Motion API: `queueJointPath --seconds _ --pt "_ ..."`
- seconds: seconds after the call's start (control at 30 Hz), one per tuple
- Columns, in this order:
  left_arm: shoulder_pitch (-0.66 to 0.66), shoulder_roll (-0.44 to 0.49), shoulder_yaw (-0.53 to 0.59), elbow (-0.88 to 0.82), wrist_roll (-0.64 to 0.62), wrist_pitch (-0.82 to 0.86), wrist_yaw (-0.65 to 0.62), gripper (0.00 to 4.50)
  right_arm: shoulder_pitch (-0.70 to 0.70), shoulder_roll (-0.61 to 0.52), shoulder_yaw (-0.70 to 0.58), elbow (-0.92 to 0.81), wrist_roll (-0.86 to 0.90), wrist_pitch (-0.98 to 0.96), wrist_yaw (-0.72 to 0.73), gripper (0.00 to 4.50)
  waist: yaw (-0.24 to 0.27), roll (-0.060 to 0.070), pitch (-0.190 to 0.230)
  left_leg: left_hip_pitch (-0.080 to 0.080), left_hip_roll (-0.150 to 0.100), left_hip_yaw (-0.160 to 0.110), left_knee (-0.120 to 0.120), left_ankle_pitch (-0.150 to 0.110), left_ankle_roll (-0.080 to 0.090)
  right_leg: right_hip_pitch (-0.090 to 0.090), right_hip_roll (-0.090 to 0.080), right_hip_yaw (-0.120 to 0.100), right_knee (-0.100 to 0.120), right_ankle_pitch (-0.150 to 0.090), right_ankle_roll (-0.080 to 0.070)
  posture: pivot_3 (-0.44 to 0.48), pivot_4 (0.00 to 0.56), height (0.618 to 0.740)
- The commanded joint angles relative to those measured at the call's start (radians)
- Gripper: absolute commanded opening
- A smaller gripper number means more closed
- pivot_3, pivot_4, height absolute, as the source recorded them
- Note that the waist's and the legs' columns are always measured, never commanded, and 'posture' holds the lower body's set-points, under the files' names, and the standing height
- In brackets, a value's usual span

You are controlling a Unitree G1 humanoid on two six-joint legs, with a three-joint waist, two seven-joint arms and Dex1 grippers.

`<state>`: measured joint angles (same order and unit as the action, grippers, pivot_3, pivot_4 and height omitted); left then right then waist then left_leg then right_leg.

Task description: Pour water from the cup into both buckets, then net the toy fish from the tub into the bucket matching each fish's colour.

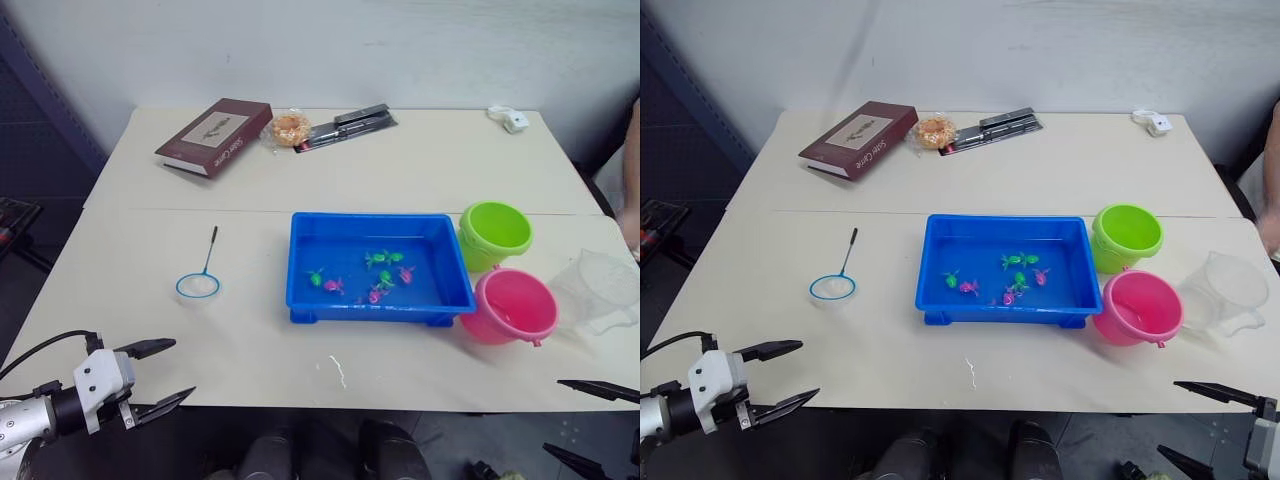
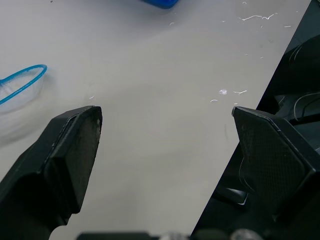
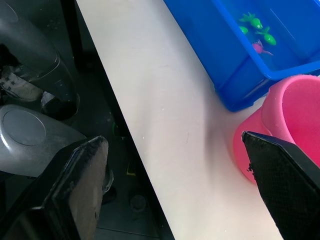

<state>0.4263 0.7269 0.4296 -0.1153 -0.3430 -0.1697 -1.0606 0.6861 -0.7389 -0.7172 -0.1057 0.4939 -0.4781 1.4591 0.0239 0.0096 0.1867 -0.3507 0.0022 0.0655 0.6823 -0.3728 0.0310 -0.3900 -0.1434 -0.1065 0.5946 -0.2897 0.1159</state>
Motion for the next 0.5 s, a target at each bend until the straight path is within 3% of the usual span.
queueJointPath --seconds 0.03,0.1,0.23,0.37,0.5 --pt "0.014 0.029 0.008 -0.091 -0.102 0.114 -0.004 4.48 -0.02 0.013 -0.042 -0.033 0.029 0.106 -0.149 4.5 0.0 0.0 0.0 0.0 0.0 0.0 0.0 0.0 0.0 0.0 0.0 0.0 0.0 0.0 0.0 0.0 0.15 0.74" --pt "0.0 0.06 -0.021 -0.219 -0.276 0.329 -0.005 4.48 -0.04 0.071 -0.099 -0.096 0.095 0.276 -0.379 4.5 -0.001 -0.002 0.0 0.0 0.0 0.0 0.0 0.0 0.0 -0.001 0.0 0.0 0.001 0.0 0.0 0.0 0.15 0.74" --pt "-0.067 0.074 -0.033 -0.344 -0.421 0.519 0.073 4.48 -0.011 0.172 -0.142 -0.19 0.123 0.381 -0.548 4.5 0.005 0.005 -0.002 -0.001 -0.002 -0.003 0.0 -0.002 -0.004 -0.001 -0.004 0.0 0.001 0.0 -0.001 0.0 0.15 0.74" --pt "-0.214 0.063 -0.115 -0.396 -0.441 0.573 0.103 4.48 -0.059 0.356 -0.138 -0.199 0.062 0.39 -0.803 4.5 0.001 0.005 -0.002 -0.001 -0.001 -0.004 0.0 0.001 -0.002 -0.001 -0.001 -0.001 0.003 -0.001 -0.002 0.0 0.15 0.74" --pt "-0.356 0.054 -0.245 -0.414 -0.39 0.586 0.092 4.48 -0.086 0.466 -0.054 -0.211 0.013 0.436 -0.931 4.5 -0.011 0.009 -0.005 0.0 -0.003 0.001 0.0 0.002 -0.002 -0.002 0.007 0.002 0.01 -0.001 -0.001 0.0 0.15 0.74"
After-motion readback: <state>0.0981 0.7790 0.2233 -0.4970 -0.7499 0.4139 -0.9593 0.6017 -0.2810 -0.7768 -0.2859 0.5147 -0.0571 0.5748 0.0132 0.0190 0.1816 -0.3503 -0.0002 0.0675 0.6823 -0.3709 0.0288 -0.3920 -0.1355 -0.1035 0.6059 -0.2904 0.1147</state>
